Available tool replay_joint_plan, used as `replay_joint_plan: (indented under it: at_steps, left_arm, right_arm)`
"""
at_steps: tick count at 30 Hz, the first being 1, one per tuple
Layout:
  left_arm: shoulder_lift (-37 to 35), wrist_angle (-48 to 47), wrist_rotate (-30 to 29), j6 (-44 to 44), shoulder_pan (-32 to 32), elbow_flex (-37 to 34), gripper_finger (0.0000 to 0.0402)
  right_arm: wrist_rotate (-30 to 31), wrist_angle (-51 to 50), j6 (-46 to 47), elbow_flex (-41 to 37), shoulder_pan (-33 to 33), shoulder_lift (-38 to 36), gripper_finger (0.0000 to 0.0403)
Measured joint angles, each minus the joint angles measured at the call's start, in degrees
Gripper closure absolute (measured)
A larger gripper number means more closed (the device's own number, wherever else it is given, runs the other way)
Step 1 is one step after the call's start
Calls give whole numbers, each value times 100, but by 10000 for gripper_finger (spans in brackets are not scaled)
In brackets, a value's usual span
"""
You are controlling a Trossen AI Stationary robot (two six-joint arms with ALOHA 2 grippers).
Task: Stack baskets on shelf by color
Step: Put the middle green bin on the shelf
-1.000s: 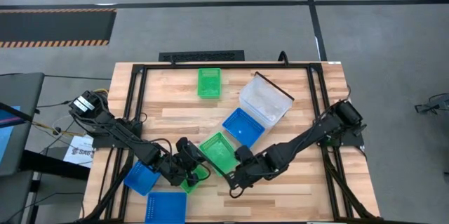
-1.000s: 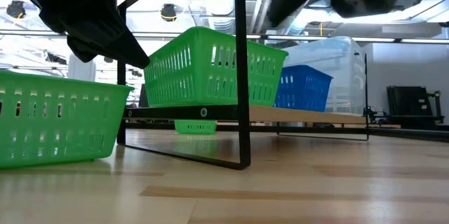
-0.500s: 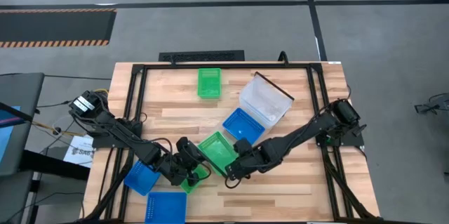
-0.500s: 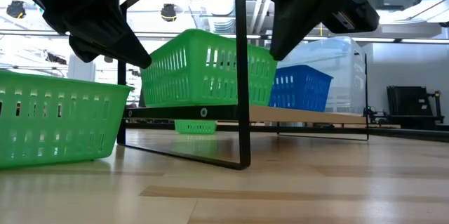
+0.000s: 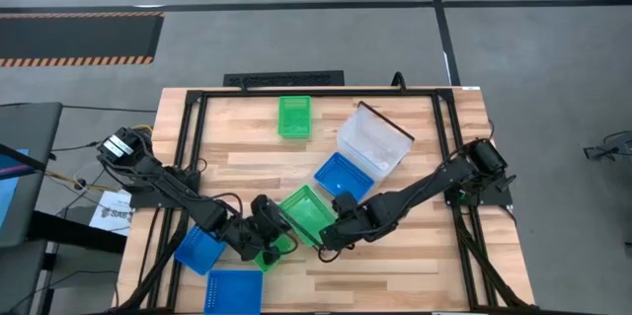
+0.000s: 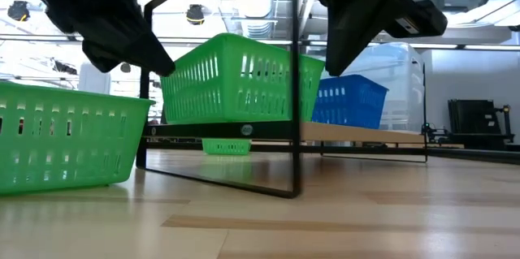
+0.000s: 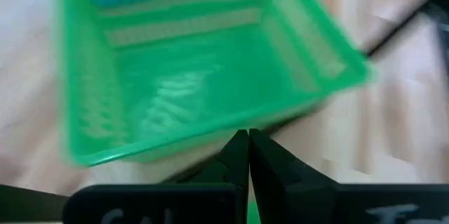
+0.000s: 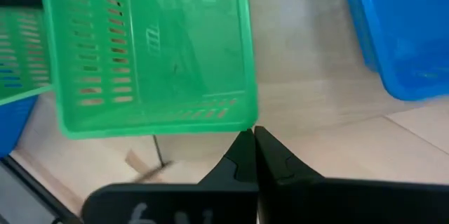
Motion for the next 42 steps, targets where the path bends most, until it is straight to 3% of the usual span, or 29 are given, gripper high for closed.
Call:
replay_joint_plan:
  at_steps: [2,10,27,34,42]
  left_arm:
    - [3,258,370,201,-6,2,401]
    - [515,881,953,235,-42,2,401]
    - [715,1172,592,-46,-42,100,401]
    - [715,1158,-16,-42,-81,269,401]
    - [715,1159,-190,52,-40,282,401]
  right_arm:
    - [0,9,25,0,6,-38,401]
    - [5,9,59,135,43,-42,401]
    - [306,9,212,396,129,-42,397]
    - [306,7,210,396,129,-42,399]
    - [306,7,170,396,129,-42,397]
